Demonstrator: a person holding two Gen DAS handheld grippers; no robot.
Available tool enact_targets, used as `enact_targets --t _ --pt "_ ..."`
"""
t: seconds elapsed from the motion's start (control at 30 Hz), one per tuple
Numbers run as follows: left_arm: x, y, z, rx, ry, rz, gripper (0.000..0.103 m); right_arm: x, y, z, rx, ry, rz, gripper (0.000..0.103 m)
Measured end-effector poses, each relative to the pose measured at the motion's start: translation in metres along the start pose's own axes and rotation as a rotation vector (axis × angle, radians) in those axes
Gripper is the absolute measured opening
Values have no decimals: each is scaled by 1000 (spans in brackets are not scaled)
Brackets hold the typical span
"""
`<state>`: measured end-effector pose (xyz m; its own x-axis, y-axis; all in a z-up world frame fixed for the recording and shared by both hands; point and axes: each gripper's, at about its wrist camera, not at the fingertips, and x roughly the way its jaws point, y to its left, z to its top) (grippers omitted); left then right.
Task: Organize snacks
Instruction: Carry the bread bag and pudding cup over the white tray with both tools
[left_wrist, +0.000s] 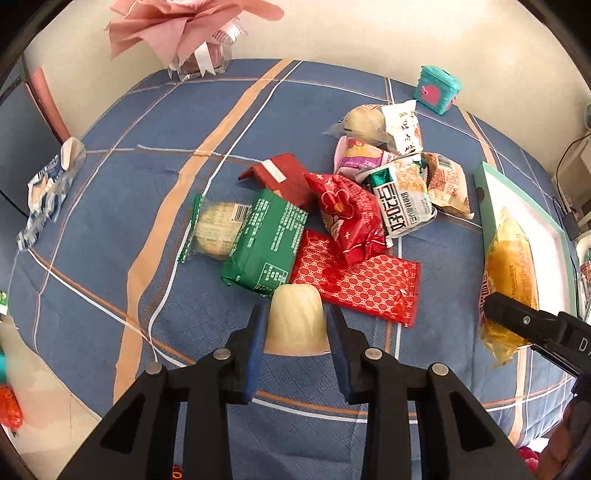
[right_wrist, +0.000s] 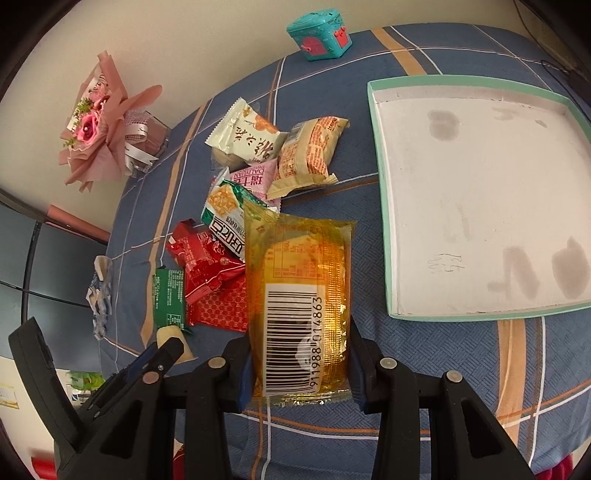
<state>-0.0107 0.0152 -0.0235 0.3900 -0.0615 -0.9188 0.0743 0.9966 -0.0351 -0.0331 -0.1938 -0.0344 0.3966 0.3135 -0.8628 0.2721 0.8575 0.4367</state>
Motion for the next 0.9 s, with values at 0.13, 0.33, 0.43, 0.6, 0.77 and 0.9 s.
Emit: enact_targets --t 0.13,0.33,0.43,0.6,0.77,0.9 --pt "-6 -11 5 22 -19 2 34 -3 -1 2 8 -12 15 43" --pt "-18 -40 21 70 -46 -14 34 -14 -7 9 39 -40 36 43" --pt "-23 -62 33 91 -61 -38 34 -26 -22 15 82 -67 35 43" --pt "-24 -107 48 138 -77 -97 34 -47 -56 29 164 -126 -7 43" --pt "-16 -158 58 205 -80 -142 34 -62 -88 44 238 -177 -57 43" --pt "-7 -190 63 233 -70 -164 34 -65 -113 56 294 -189 -76 43"
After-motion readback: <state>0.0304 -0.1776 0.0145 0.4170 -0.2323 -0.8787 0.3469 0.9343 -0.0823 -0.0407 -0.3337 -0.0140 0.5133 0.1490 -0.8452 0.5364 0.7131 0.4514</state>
